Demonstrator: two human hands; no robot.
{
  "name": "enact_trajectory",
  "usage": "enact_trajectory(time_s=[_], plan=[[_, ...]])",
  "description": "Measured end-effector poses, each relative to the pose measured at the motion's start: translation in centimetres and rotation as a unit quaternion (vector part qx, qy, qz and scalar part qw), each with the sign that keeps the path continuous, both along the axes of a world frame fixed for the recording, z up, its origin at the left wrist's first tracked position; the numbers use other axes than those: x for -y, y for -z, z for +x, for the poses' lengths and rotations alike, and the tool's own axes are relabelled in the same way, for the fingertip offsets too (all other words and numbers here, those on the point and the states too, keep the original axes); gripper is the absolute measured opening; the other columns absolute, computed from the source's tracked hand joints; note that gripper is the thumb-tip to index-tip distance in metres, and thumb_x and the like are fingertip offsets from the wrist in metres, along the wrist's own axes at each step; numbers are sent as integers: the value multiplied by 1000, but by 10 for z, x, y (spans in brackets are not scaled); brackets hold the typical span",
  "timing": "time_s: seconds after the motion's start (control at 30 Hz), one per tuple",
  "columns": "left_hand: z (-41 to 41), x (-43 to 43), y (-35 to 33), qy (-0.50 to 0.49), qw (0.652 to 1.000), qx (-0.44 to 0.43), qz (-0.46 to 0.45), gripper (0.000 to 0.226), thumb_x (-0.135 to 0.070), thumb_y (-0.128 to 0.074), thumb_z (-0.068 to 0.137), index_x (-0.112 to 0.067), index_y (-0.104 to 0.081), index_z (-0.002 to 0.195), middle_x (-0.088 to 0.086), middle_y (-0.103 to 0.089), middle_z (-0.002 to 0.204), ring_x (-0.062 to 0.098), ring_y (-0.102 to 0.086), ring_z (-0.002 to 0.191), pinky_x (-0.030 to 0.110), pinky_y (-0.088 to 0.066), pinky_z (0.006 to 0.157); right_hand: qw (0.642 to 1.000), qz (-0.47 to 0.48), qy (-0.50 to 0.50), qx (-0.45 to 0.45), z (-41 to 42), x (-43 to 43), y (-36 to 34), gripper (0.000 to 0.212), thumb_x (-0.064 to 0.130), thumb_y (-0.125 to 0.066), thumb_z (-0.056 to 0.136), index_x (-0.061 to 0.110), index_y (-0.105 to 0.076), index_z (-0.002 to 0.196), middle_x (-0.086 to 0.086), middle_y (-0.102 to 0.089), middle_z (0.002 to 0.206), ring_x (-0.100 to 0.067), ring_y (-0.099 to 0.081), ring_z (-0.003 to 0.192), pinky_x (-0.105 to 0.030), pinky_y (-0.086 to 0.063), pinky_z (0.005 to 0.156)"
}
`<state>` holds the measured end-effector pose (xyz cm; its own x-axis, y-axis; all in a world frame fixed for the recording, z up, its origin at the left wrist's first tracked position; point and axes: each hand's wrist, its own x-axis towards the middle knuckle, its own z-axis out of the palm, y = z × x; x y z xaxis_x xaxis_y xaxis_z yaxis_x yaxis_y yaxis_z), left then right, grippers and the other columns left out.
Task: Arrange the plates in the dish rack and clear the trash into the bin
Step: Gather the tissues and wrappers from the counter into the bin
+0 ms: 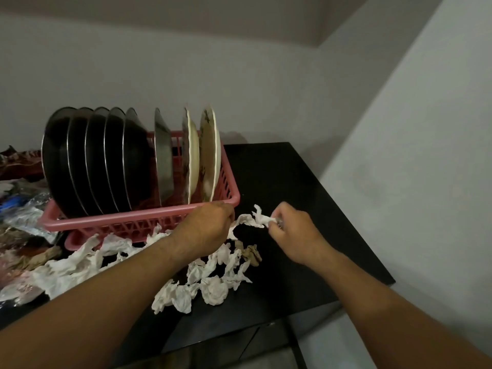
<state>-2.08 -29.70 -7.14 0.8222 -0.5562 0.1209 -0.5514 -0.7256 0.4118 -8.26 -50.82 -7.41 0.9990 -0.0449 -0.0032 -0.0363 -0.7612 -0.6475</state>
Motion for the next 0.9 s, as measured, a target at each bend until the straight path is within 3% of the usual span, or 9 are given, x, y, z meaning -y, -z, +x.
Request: enact_trajectory(time_s=[0.1,0.17,0.23,0.33,0.5,0.6,0.7,0.8,0.9], plan=[[-1,0,1,7,1000,3,7,19,-12,-42,94,-18,-60,92,-4,-59,90,14,-57,79,30,-49,70,997,69,26,19,-2,9,-12,21,14,-52,97,33,-55,105,3,-61,81,-1,-53,51,-15,-42,44],[-2,3,4,14,1000,8,15,17,-12,-44,94,-19,-59,92,-3,-61,89,16,-59,79,31,-50,70,998,53,32,24,-3,9,-13,25,14,-47,99,33,-58,112,7,-60,85,-1,-56,58,-14,-43,48],[-4,8,11,9,999,-3,33,14,-19,-43,95,-19,-56,94,-1,-61,93,16,-59,81,36,-51,72,998,23,46,24,-4,9,-10,13,24,-49,99,31,-58,93,8,-57,93,-4,-57,71,-16,-43,56],[-7,24,26,-16,995,6,95,16,-33,-39,98,-21,-48,104,0,-60,93,17,-57,77,33,-44,63,997,-21,69,22,-5,11,-2,18,42,-62,92,31,-53,81,5,-57,88,-9,-57,71,-18,-40,55],[2,55,48,-71,973,70,207,44,-24,-45,100,-12,-36,141,6,-68,104,25,-68,89,36,-51,65,997,-24,66,-15,-5,19,6,16,26,-61,95,29,-53,83,4,-59,86,-12,-62,73,-28,-56,62],[12,65,49,-122,963,55,233,36,-15,-51,96,-10,-48,131,7,-68,107,24,-69,90,34,-52,66,998,-22,45,-41,-9,23,10,16,29,-61,96,33,-50,85,5,-59,87,-11,-61,74,-26,-53,62],[19,67,49,-114,961,25,250,24,-12,-56,93,-15,-60,116,5,-66,108,23,-67,94,33,-51,71,996,-41,19,-71,-13,19,18,19,44,-65,90,32,-51,86,5,-59,85,-11,-60,72,-26,-50,60],[22,67,51,-84,968,9,235,28,-16,-61,90,-17,-57,117,5,-63,111,22,-65,97,33,-49,72,995,-78,15,-63,-12,10,27,33,62,-59,87,30,-52,80,5,-60,75,-11,-58,64,-29,-47,55],[20,66,46,-70,978,45,189,32,-23,-66,86,-17,-52,114,4,-63,104,21,-65,88,32,-47,65,992,-90,-35,-86,-5,-2,39,21,53,-52,95,34,-57,92,6,-62,81,-11,-59,69,-36,-54,64]])
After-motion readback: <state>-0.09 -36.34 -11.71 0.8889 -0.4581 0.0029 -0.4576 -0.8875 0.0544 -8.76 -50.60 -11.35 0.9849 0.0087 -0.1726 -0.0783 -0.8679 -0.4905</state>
